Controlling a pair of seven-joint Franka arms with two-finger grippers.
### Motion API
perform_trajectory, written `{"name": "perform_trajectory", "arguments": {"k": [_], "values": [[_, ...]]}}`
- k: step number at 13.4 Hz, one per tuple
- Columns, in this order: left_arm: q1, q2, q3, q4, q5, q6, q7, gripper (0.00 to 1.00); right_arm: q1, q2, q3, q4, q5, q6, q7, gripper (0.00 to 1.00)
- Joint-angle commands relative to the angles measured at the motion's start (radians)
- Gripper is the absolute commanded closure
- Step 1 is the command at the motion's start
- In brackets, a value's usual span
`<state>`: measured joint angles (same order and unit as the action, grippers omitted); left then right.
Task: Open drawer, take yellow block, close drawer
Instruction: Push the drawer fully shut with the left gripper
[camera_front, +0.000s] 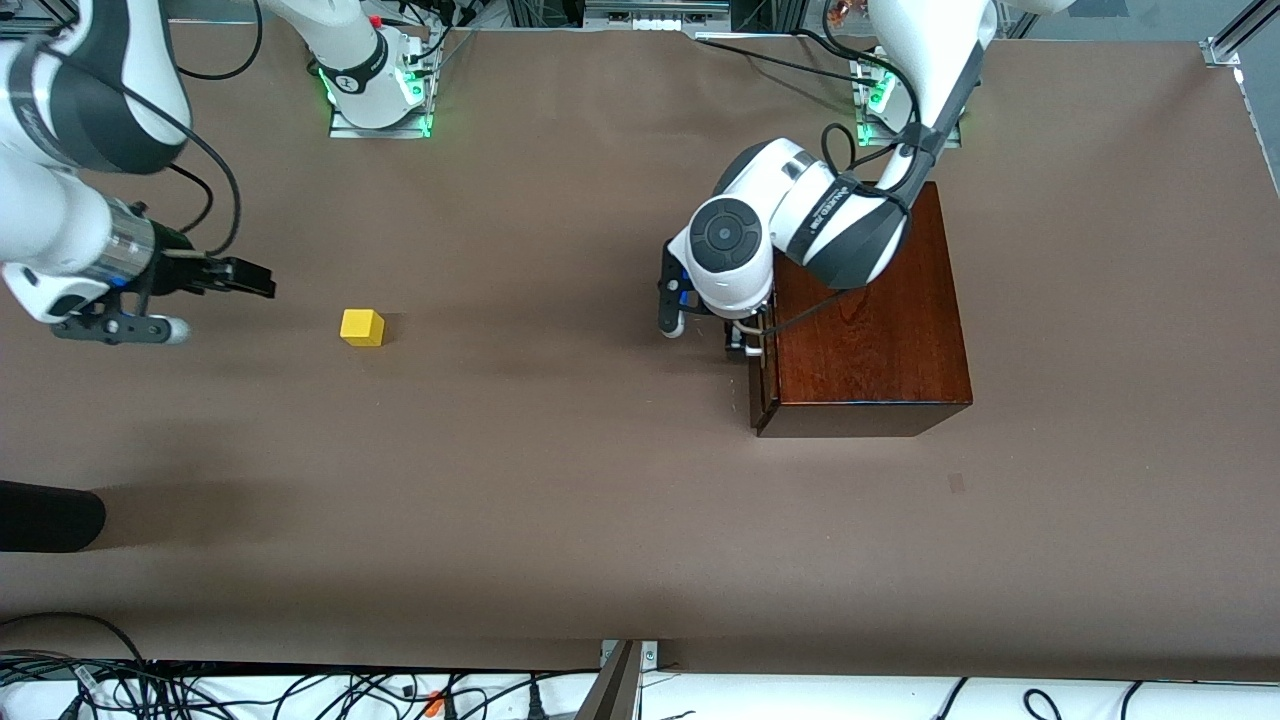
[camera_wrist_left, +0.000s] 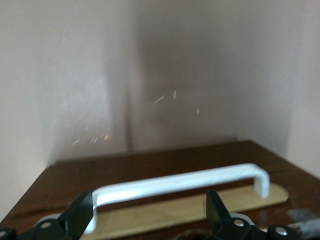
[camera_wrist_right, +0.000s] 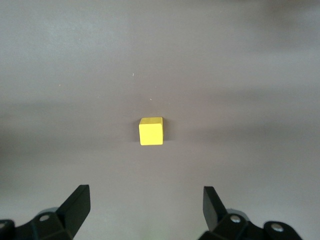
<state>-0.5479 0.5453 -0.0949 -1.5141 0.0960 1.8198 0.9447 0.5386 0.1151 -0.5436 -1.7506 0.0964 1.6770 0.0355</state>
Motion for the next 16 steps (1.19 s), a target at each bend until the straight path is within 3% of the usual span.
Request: {"name": "perform_trajectory", "arguments": {"k": [1,5,8,9,11,12,16], "values": [[0.016,-0.034,0.001,-0.018,0.033,-0.02,0.0,0.0,0.001,-0.069,-0.001,0.034,-0.055,-0.069,0.018,0.0],[0.016,-0.05,-0.011,-0.002,0.014,-0.016,-0.014,0.0,0.0,-0.077,0.002,0.121,-0.107,-0.146,0.018,0.0],[0.008,-0.083,-0.014,-0.001,-0.102,-0.01,-0.055,0.0,-0.044,-0.071,0.022,0.137,-0.113,-0.146,0.02,0.0],[0.011,-0.105,-0.014,-0.001,-0.139,-0.01,-0.055,0.0,-0.121,-0.068,0.095,0.138,-0.113,-0.145,0.017,0.0],[0.019,-0.152,-0.002,-0.006,-0.188,-0.033,-0.069,0.0,-0.349,-0.071,0.325,0.137,-0.115,-0.145,0.021,0.0],[0.031,-0.177,0.001,-0.006,-0.188,-0.084,-0.101,0.0,-0.421,-0.071,0.393,0.137,-0.115,-0.145,0.021,0.0],[0.152,-0.28,0.001,-0.002,-0.177,-0.255,-0.363,0.0,-0.503,-0.071,0.458,0.135,-0.115,-0.141,0.021,0.0]]}}
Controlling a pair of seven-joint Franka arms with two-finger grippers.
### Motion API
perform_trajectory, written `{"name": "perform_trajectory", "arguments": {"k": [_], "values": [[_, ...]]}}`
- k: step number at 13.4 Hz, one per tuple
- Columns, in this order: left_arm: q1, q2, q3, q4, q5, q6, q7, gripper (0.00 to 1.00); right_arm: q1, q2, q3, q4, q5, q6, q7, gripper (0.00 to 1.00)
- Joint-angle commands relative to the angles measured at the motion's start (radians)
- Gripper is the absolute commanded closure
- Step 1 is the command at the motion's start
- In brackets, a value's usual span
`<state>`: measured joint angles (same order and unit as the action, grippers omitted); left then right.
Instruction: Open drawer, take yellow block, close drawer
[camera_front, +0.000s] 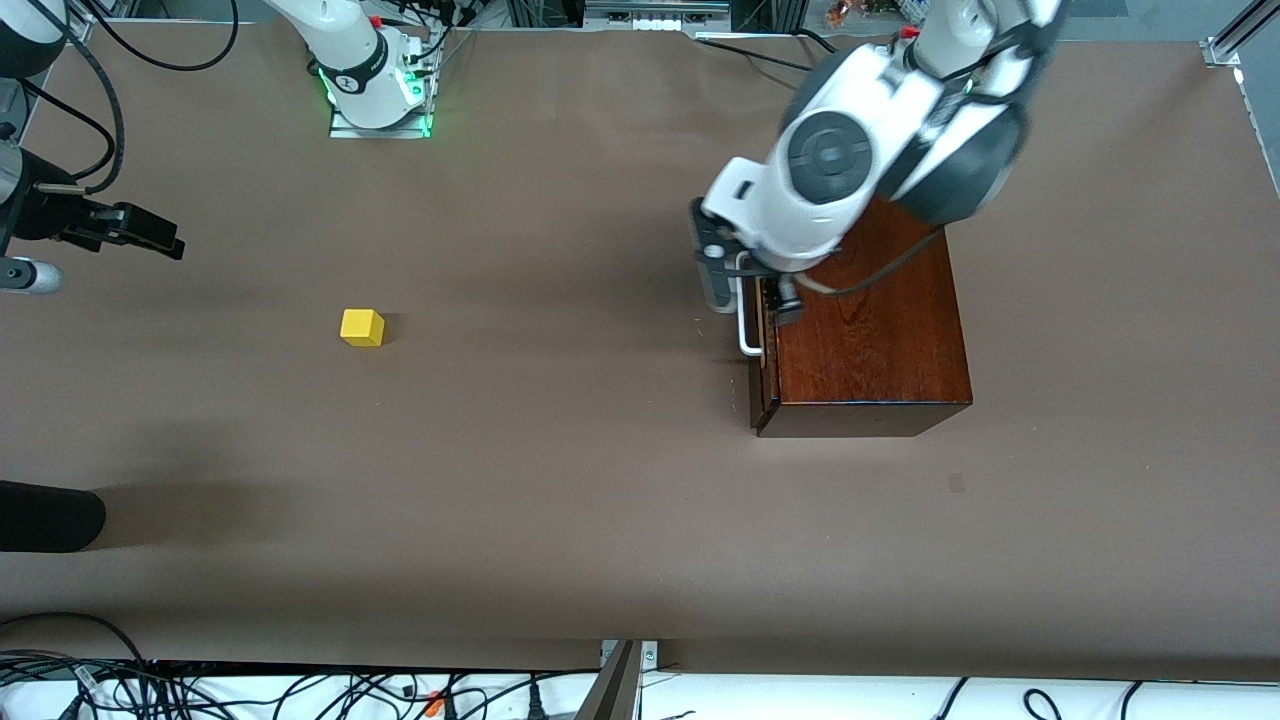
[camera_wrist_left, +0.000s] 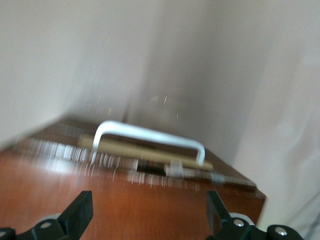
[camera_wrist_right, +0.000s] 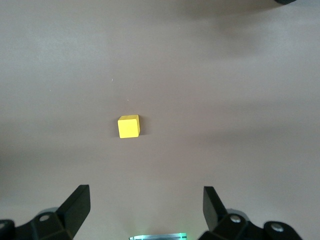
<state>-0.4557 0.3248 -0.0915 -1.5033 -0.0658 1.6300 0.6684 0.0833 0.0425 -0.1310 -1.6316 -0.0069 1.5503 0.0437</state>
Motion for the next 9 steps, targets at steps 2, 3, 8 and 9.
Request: {"name": "perform_trajectory", "arguments": {"k": [2,3,8,9], "values": [[0.112,-0.078,-0.001,-0.011,0.015,-0.12,-0.131,0.0,-0.077,0.002,0.082,0.018,-0.011,-0.016,0.015,0.0],[0.133,-0.09,-0.001,0.004,0.065,-0.143,-0.141,0.0,-0.092,0.002,0.102,0.016,-0.01,-0.015,0.015,0.0],[0.202,-0.142,0.002,0.063,0.198,-0.185,-0.259,0.0,-0.09,-0.001,0.106,0.018,-0.01,-0.006,0.015,0.0],[0.216,-0.135,0.002,0.116,0.192,-0.246,-0.262,0.0,-0.089,-0.001,0.106,0.019,-0.01,-0.006,0.015,0.0]]}}
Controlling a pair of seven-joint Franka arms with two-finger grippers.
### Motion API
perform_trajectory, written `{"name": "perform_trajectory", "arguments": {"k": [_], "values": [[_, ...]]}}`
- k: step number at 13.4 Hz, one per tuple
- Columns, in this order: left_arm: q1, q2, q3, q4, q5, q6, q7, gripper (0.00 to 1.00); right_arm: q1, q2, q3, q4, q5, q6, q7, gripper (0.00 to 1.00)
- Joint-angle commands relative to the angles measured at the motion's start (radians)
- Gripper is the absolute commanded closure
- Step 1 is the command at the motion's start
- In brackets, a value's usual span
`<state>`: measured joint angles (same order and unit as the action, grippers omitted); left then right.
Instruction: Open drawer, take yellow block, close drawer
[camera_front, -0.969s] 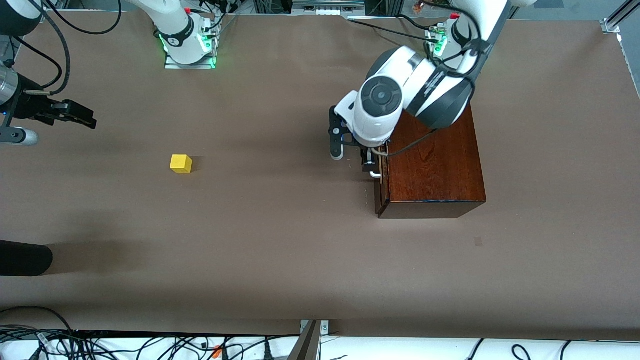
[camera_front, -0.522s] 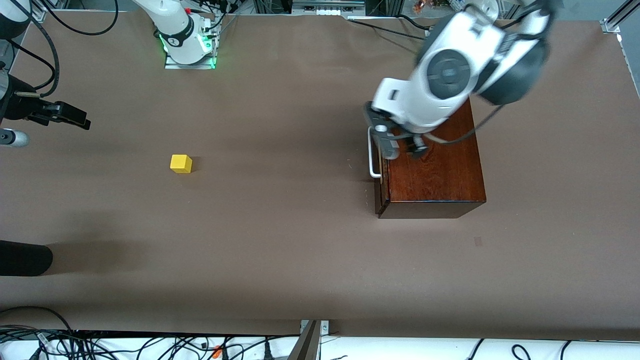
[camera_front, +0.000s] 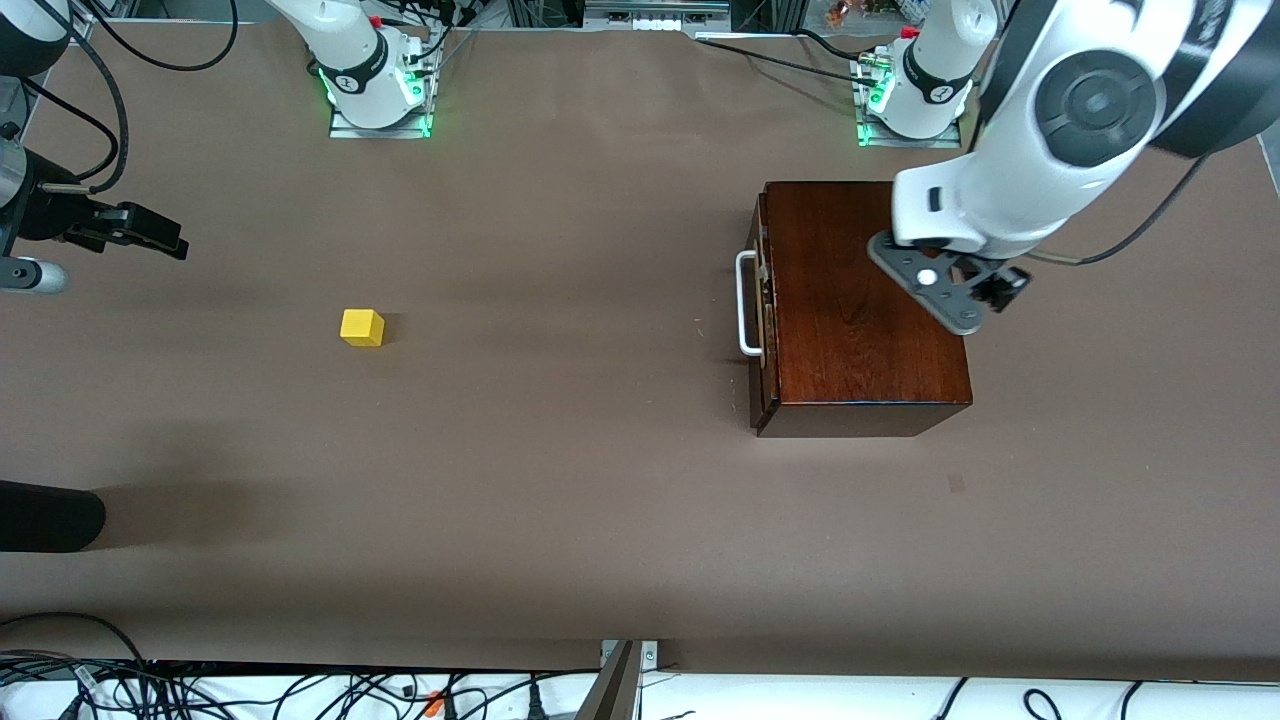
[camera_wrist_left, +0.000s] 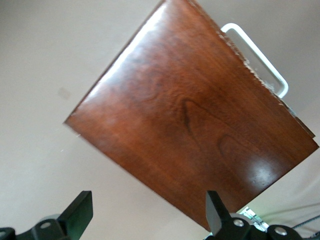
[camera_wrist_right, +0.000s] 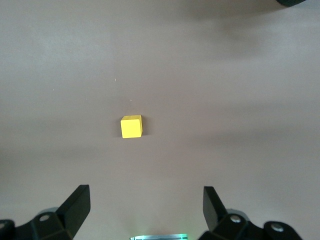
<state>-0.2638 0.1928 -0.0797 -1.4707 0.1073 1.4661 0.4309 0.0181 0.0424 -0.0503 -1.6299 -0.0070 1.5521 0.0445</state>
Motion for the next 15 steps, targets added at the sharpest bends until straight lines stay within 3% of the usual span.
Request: {"name": "perform_trajectory", "arguments": {"k": [1,4,6,8,11,15], "values": [[0.049,0.006,-0.006,0.122,0.014,-0.119,-0.026,0.0,-0.023,0.001,0.026,0.018,-0.01,-0.007,0.014,0.0],[0.125,-0.045,-0.005,0.101,-0.029,-0.072,-0.186,0.0,-0.023,0.007,0.026,0.038,-0.01,-0.007,0.006,0.0],[0.207,-0.14,-0.006,-0.024,-0.105,0.073,-0.369,0.0,-0.023,0.007,0.026,0.038,-0.016,0.002,-0.005,0.0],[0.233,-0.211,-0.006,-0.124,-0.106,0.16,-0.409,0.0,-0.023,0.005,0.026,0.038,-0.016,0.003,-0.026,0.0],[0.25,-0.283,-0.005,-0.212,-0.092,0.155,-0.412,0.0,-0.023,0.005,0.023,0.038,-0.016,0.006,-0.055,0.0],[0.27,-0.273,0.015,-0.2,-0.098,0.125,-0.409,0.0,-0.023,0.005,0.023,0.038,-0.004,0.006,-0.048,0.0]]}}
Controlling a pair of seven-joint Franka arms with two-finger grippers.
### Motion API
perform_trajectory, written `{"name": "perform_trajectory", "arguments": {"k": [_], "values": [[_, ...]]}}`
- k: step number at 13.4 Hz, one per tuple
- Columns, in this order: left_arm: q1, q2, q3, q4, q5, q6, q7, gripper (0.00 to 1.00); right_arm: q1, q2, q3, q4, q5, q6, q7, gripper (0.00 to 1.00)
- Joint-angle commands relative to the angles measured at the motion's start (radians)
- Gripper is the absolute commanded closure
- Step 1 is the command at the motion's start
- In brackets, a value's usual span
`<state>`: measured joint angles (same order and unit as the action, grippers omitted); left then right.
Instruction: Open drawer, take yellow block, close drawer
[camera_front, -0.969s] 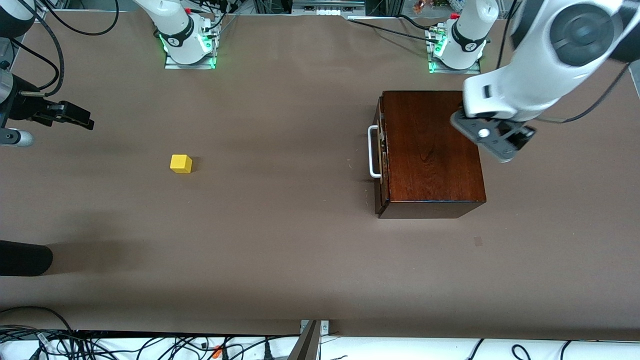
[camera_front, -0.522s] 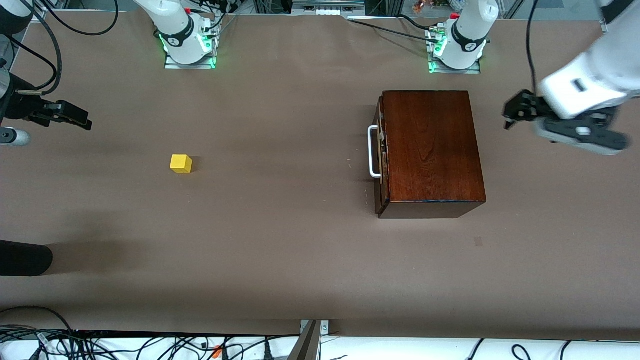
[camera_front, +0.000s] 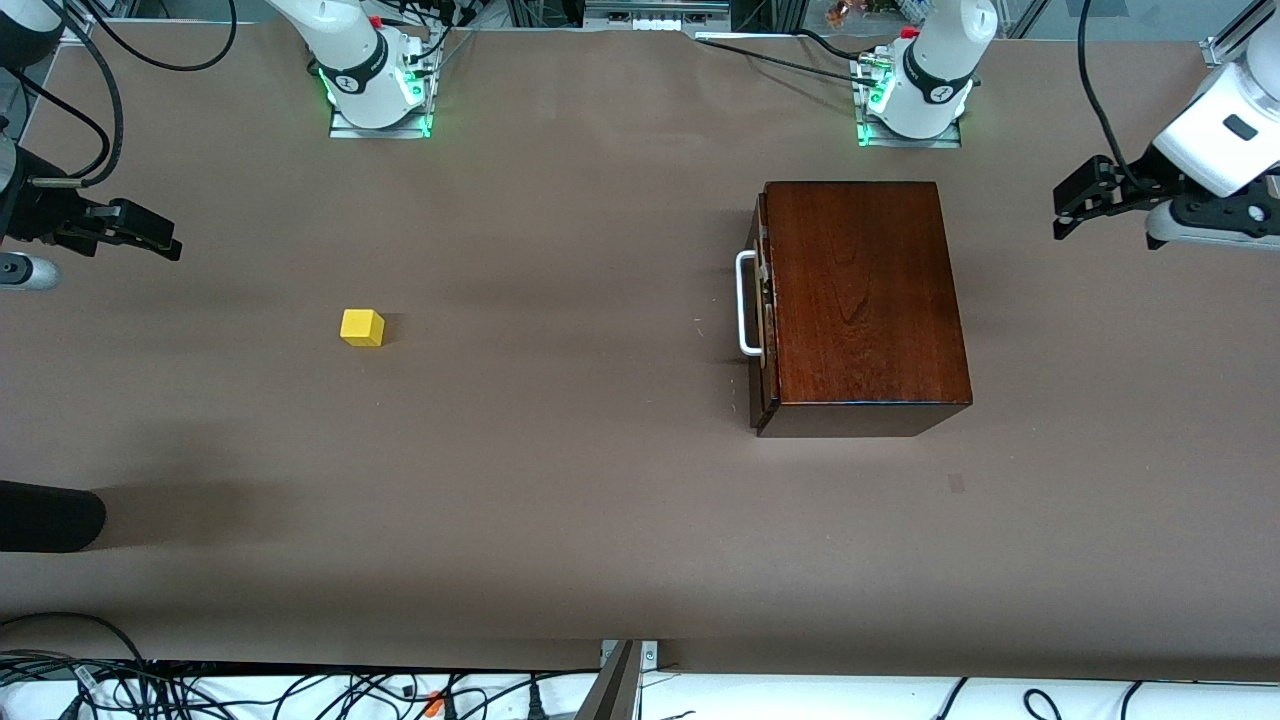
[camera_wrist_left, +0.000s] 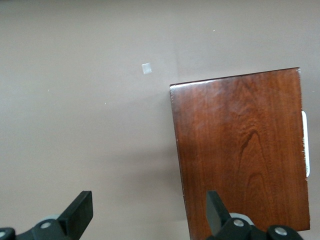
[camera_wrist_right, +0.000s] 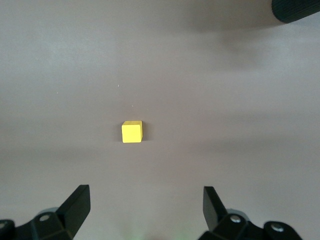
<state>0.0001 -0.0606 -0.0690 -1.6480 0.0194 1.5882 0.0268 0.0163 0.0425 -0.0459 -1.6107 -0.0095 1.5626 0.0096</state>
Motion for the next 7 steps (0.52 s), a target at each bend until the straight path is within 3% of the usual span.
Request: {"name": "perform_trajectory", "arguments": {"k": [1,7], "values": [[-0.002,-0.019,0.011,-0.021,-0.009,-0.001,-0.004,0.0,-0.021,0.007,0.02,0.02,0.0,-0.003,-0.013,0.0],[-0.015,-0.024,0.017,-0.013,0.0,-0.019,-0.002,0.0,-0.021,0.011,0.02,0.025,0.003,0.002,-0.011,0.0]]}}
